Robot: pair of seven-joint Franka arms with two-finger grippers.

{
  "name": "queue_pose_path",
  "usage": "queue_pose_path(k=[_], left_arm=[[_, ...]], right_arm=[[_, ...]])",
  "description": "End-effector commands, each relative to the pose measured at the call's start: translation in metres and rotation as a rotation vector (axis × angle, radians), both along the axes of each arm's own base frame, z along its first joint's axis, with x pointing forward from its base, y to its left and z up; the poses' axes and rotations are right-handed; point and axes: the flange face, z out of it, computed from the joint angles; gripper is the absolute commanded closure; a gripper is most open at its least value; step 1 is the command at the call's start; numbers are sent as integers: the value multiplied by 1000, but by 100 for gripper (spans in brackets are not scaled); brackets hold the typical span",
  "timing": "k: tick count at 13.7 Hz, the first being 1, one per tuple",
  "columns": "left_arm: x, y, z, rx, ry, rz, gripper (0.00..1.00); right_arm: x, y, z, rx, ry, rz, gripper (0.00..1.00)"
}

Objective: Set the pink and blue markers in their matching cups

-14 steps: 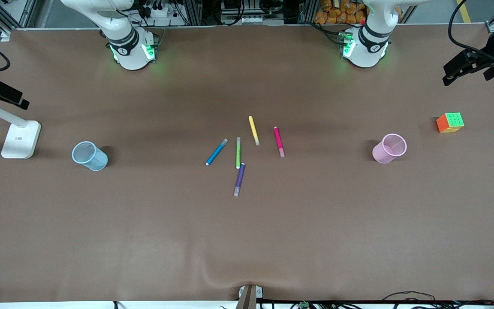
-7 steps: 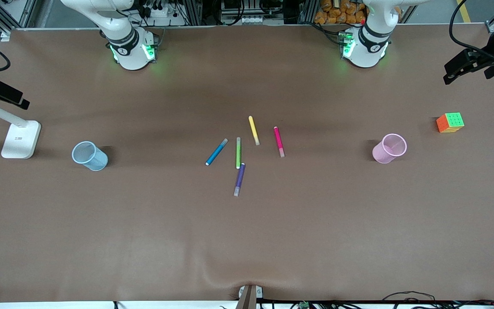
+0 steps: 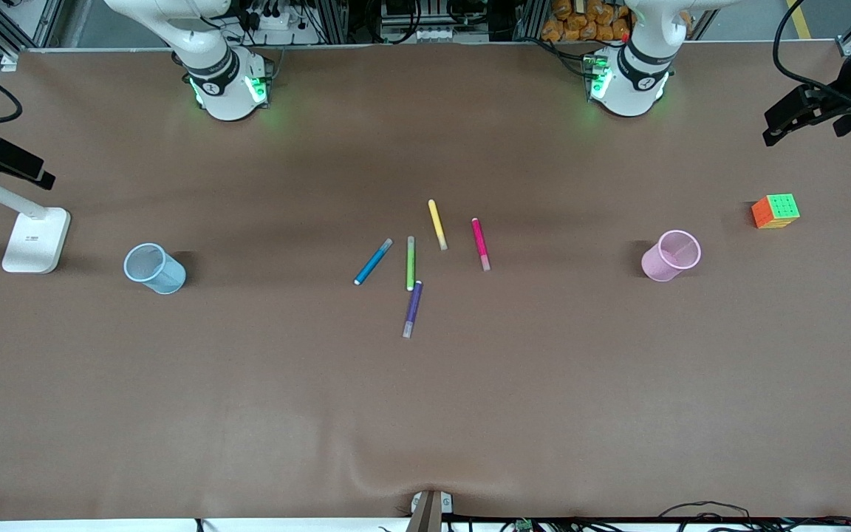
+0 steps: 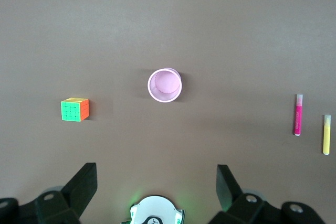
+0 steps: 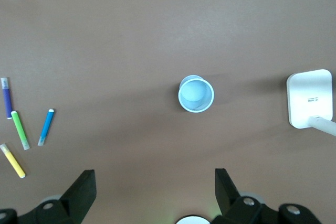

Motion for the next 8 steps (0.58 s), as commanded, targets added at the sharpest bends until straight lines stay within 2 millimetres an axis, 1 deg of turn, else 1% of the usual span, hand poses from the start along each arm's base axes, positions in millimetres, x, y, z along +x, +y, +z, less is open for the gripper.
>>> queue_pose_path(k=[1,5,8], left_arm=[[7,-1,-3,-5,12,-11,0],[9,-5,-4,-8,4,-15,0],[8,-19,-5,-4,6,-26,0]], right_arm=[[-3,0,6,25,-15,6,0],[-3,-1,7,26,-17,1,0],[-2,-1,5,28,-14,1,0]])
